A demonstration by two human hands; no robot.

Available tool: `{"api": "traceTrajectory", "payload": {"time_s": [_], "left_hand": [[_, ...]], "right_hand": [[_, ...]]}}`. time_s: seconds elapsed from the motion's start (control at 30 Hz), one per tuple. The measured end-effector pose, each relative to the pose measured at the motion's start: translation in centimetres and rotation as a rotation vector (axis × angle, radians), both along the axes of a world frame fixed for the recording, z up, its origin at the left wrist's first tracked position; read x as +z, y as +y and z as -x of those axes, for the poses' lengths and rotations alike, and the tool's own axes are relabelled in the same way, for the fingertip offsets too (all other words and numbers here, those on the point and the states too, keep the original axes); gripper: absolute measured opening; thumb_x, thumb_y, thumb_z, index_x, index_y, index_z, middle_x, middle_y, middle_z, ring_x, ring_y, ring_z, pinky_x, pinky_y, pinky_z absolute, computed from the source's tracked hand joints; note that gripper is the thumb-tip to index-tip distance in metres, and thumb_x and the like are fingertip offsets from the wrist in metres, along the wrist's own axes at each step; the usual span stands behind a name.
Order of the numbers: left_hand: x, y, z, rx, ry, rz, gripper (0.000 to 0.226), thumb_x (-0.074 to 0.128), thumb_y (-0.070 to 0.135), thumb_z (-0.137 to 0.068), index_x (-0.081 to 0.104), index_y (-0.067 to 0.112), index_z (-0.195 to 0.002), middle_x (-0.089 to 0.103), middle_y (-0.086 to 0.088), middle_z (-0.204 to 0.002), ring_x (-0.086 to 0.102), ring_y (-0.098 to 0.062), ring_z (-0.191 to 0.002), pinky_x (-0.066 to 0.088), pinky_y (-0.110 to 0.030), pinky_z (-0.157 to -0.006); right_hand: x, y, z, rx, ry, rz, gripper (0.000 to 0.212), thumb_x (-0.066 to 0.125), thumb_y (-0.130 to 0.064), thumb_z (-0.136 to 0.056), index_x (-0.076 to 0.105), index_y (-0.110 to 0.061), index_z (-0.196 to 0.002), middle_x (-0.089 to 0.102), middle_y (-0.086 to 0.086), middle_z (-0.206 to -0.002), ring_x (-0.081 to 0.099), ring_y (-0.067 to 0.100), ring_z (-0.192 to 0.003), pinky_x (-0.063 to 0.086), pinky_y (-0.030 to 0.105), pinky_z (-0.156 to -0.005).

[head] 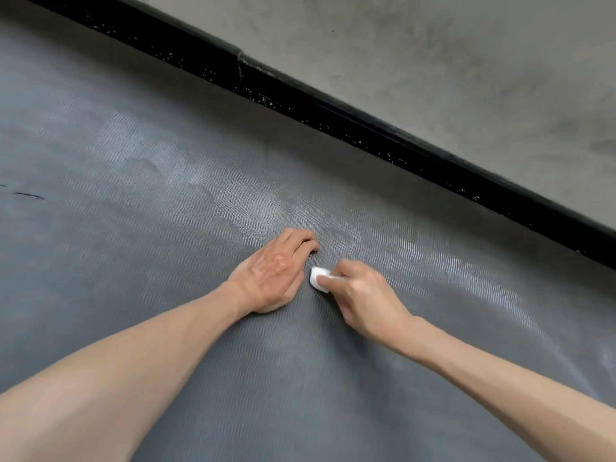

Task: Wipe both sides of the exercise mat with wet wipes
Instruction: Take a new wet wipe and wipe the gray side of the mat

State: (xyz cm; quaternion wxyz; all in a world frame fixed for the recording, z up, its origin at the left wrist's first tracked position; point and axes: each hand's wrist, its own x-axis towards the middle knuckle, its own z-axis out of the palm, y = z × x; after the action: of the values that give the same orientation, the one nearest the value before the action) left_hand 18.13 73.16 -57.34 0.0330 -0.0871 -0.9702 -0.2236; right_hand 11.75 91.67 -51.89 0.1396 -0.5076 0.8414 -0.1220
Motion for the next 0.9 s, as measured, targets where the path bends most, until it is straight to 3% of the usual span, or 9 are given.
{"api": "traceTrajectory", "payload": {"time_s": [0.07, 0.2, 0.4, 0.6, 0.7, 0.8, 0.9], "left_hand": [[0.1, 0.0, 0.0, -0.006, -0.008, -0.002, 0.043, 0.039, 0.017, -0.084, 0.056, 0.002, -0.121, 0.051, -0.012, -0.125, 0.047, -0.024, -0.115, 0.043, -0.035, -0.103], [0.0, 0.0, 0.1, -0.016, 0.011, -0.010, 0.042, 0.040, 0.013, -0.084, 0.055, 0.000, -0.122, 0.050, -0.013, -0.124, 0.045, -0.024, -0.115, 0.043, -0.034, -0.103], [-0.4, -0.1, -0.2, -0.018, 0.039, -0.006, 0.048, 0.032, 0.019, -0.083, 0.056, 0.001, -0.121, 0.051, -0.014, -0.124, 0.045, -0.025, -0.114, 0.047, -0.038, -0.100], [-1.3, 0.0, -1.0, -0.001, 0.085, -0.041, 0.044, 0.035, 0.017, -0.087, 0.059, -0.003, -0.118, 0.056, -0.017, -0.121, 0.051, -0.031, -0.112, 0.045, -0.039, -0.099], [-1.5, 0.0, -3.3, 0.009, 0.121, -0.052, 0.039, 0.040, 0.013, -0.088, 0.059, -0.004, -0.117, 0.056, -0.018, -0.121, 0.052, -0.032, -0.113, 0.045, -0.040, -0.099], [-1.7, 0.0, -5.9, -0.013, 0.144, -0.051, 0.037, 0.042, 0.012, -0.090, 0.058, -0.004, -0.119, 0.056, -0.018, -0.121, 0.050, -0.031, -0.114, 0.043, -0.039, -0.102], [-1.8, 0.0, -6.2, 0.001, 0.135, -0.033, 0.038, 0.041, 0.012, -0.091, 0.057, -0.004, -0.121, 0.055, -0.017, -0.124, 0.049, -0.030, -0.116, 0.041, -0.038, -0.104]], "right_hand": [[0.4, -0.1, 0.9, 0.007, -0.011, -0.043, 0.010, 0.061, -0.008, -0.086, 0.069, -0.012, -0.091, 0.053, 0.010, -0.074, 0.054, 0.031, -0.061, 0.040, 0.031, -0.050], [-0.5, -1.1, 3.4, -0.245, 0.103, 0.027, 0.019, 0.051, -0.009, -0.087, 0.070, -0.006, -0.088, 0.049, 0.009, -0.072, 0.055, 0.035, -0.061, 0.040, 0.032, -0.050], [0.0, 0.8, -4.6, 0.014, -0.011, 0.001, 0.014, 0.050, -0.012, -0.085, 0.063, -0.017, -0.089, 0.049, 0.008, -0.073, 0.050, 0.028, -0.060, 0.034, 0.028, -0.049], [-1.4, -1.3, -2.8, -0.223, 0.143, 0.085, 0.015, 0.056, -0.007, -0.086, 0.070, -0.009, -0.092, 0.052, 0.011, -0.076, 0.052, 0.033, -0.064, 0.045, 0.035, -0.052], [-1.4, 0.5, -8.0, -0.034, 0.053, 0.088, 0.019, 0.062, -0.003, -0.083, 0.066, -0.013, -0.099, 0.051, 0.009, -0.081, 0.049, 0.028, -0.069, 0.039, 0.033, -0.057], [-0.9, 1.7, -10.7, 0.134, -0.048, 0.054, 0.014, 0.051, -0.014, -0.090, 0.060, -0.017, -0.100, 0.046, 0.007, -0.079, 0.045, 0.024, -0.068, 0.037, 0.033, -0.055], [-1.6, 0.2, -8.2, -0.058, 0.028, 0.136, 0.028, 0.041, -0.020, -0.090, 0.068, -0.014, -0.093, 0.047, 0.009, -0.075, 0.050, 0.029, -0.063, 0.041, 0.033, -0.050]]}}
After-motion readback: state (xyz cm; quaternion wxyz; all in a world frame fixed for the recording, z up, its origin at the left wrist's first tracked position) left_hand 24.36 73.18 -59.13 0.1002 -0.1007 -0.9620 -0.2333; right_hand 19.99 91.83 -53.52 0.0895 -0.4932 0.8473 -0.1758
